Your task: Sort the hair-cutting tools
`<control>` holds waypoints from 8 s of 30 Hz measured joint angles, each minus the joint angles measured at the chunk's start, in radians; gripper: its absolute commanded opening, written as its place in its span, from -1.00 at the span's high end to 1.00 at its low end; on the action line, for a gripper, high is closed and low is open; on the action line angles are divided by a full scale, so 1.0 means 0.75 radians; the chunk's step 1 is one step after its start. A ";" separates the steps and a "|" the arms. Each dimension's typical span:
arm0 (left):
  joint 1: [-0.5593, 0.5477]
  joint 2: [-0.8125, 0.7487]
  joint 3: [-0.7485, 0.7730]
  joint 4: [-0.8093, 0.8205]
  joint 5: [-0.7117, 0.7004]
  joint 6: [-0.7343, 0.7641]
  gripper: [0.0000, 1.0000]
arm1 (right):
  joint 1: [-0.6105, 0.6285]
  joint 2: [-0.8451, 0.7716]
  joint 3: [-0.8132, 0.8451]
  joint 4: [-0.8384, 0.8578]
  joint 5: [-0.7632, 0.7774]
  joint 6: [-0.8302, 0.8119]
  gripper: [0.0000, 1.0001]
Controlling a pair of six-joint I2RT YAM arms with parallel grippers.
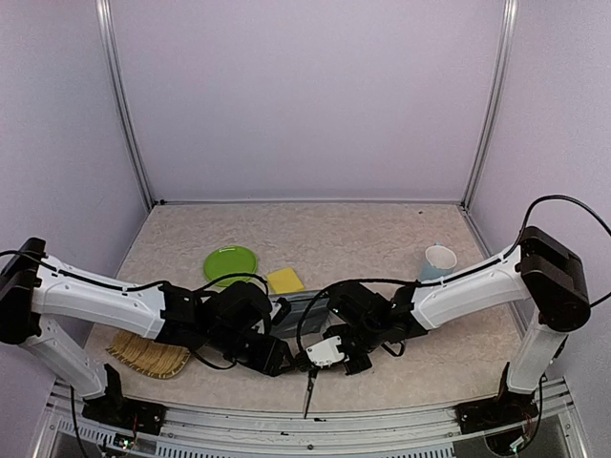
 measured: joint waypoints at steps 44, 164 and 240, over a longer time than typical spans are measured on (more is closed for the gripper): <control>-0.170 0.775 0.851 -0.503 -0.163 0.077 0.41 | -0.675 -0.883 -0.237 -0.347 -0.362 0.259 0.45; 0.090 -0.301 0.175 -0.080 -0.349 0.512 -0.03 | -0.306 -0.350 0.668 -0.712 -0.483 0.017 1.00; 0.273 0.217 0.755 -0.298 -0.120 1.128 1.00 | -0.793 0.136 0.391 -0.312 -1.212 0.872 0.37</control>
